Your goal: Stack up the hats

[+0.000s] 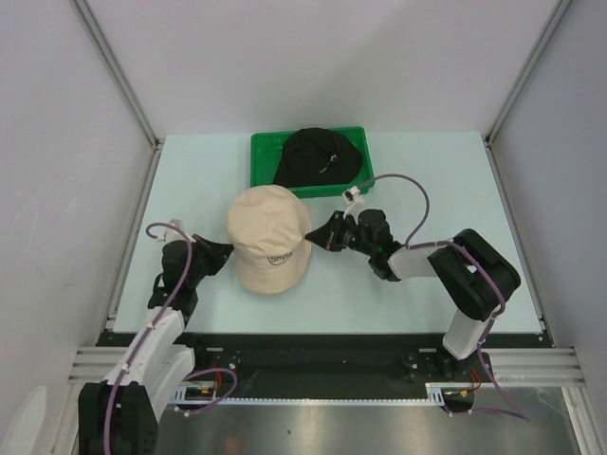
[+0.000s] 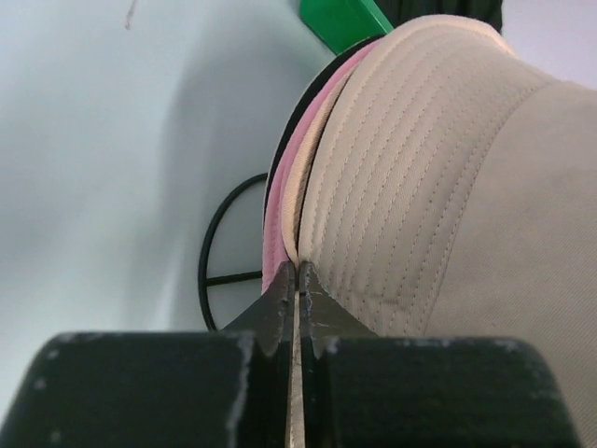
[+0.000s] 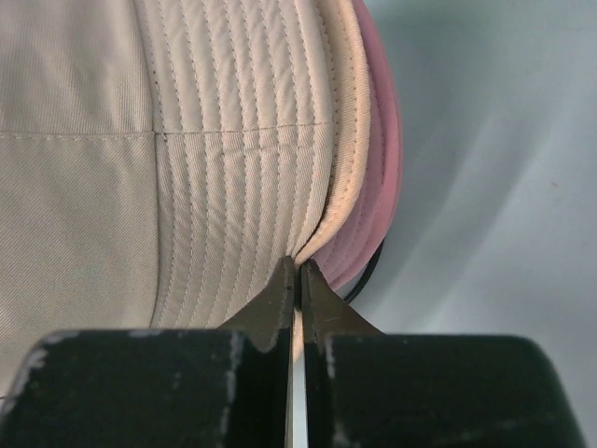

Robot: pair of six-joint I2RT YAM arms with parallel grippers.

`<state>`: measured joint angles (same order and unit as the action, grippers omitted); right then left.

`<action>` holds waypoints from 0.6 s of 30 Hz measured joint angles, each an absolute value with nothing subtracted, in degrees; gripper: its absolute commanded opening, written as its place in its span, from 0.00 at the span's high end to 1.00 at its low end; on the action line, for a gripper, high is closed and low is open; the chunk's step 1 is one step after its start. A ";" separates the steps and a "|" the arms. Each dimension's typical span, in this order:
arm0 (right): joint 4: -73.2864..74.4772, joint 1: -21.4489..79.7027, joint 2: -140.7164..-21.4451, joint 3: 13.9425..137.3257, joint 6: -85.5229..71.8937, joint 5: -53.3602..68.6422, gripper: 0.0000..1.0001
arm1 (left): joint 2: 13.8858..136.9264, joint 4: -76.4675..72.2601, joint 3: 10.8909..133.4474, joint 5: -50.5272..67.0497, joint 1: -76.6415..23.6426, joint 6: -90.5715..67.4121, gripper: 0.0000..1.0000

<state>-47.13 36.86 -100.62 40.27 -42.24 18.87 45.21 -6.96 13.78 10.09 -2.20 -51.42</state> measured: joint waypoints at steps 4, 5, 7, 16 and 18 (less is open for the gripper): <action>-39.72 36.97 -96.20 40.10 -40.60 17.67 0.46 | 43.92 2.52 20.47 6.81 -2.15 -48.60 0.23; -37.10 36.97 -94.52 40.10 -40.07 17.04 0.39 | 43.70 4.47 22.48 6.02 -2.15 -47.42 0.10; -28.64 36.97 -89.54 40.21 -37.04 14.68 0.29 | 43.46 8.82 28.25 3.92 -2.04 -45.28 0.02; -3.81 32.38 -75.37 51.46 -25.74 3.57 0.22 | 44.47 16.53 38.76 -4.47 3.11 -36.47 0.00; 0.47 30.79 -76.86 57.69 -22.79 0.51 0.22 | 47.11 18.96 40.77 -5.21 4.05 -33.21 0.00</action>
<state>0.47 30.79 -76.86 57.69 -22.79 0.51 47.11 18.96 40.77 -5.21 4.05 -33.21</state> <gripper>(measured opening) 0.775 0.996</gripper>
